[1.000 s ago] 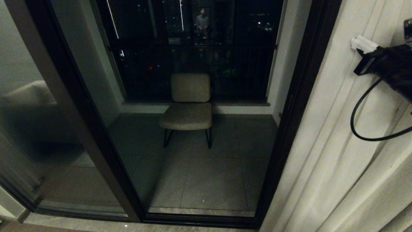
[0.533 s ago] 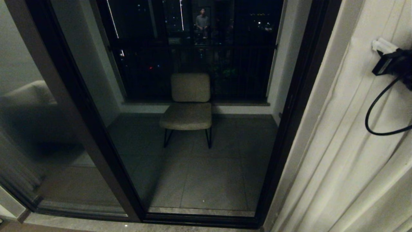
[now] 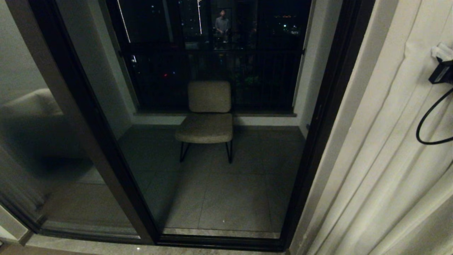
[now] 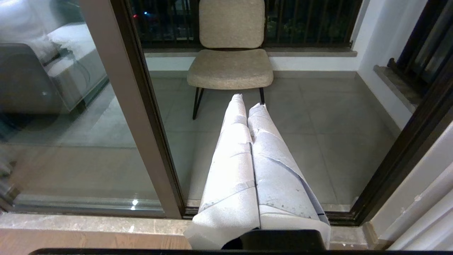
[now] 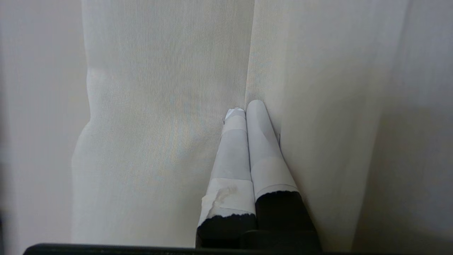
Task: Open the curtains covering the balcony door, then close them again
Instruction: Pull the inner curtains open on both sides
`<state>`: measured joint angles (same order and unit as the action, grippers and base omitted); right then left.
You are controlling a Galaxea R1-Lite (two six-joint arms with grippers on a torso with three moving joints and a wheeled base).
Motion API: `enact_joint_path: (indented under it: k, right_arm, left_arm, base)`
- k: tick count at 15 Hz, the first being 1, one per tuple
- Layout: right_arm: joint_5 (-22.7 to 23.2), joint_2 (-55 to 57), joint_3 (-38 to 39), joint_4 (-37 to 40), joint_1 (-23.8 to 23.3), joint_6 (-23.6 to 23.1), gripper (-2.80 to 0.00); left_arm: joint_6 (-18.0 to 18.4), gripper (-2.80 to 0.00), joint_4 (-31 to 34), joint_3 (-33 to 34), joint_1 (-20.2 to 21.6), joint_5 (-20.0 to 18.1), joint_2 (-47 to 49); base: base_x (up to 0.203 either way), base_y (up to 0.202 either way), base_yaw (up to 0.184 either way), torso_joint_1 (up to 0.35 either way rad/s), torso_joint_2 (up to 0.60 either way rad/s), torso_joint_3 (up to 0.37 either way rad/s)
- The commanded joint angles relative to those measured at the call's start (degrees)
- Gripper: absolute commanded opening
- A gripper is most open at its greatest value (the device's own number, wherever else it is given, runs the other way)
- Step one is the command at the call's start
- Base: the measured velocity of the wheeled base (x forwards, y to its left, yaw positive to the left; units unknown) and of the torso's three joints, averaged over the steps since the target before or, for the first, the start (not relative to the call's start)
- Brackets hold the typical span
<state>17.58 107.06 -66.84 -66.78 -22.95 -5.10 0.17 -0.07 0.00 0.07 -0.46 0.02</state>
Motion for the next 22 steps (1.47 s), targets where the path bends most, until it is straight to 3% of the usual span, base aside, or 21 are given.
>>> enact_joint_path:
  k: [1, 11, 16, 22]
  right_arm:
    - [-0.09, 2.70, -1.29, -0.76, -2.58, -0.09, -2.80]
    - [0.31, 2.16, 1.67, -3.35, -4.05, -1.10, -2.80]
    - [0.71, -6.46, 11.25, -2.73, -3.76, -0.81, -2.80]
    - [5.38, -20.78, 27.33, -1.31, -3.61, -0.71, -2.80]
  left_arm:
    - [0.01, -2.80, -0.01, 0.00, 0.01, 0.02, -0.02]
    - [-0.02, -2.80, -0.01, 0.00, 0.01, 0.02, -0.02]
    - [0.01, -2.80, -0.01, 0.00, 0.01, 0.02, -0.02]
    - [0.01, -2.80, -0.01, 0.00, 0.01, 0.02, -0.02]
  base:
    - [0.000, 0.000, 0.000, 0.000, 0.00, 0.000]
    - [0.000, 0.000, 0.000, 0.000, 0.00, 0.000]
    - [0.000, 0.000, 0.000, 0.000, 0.00, 0.000]
    - [0.000, 0.000, 0.000, 0.000, 0.00, 0.000]
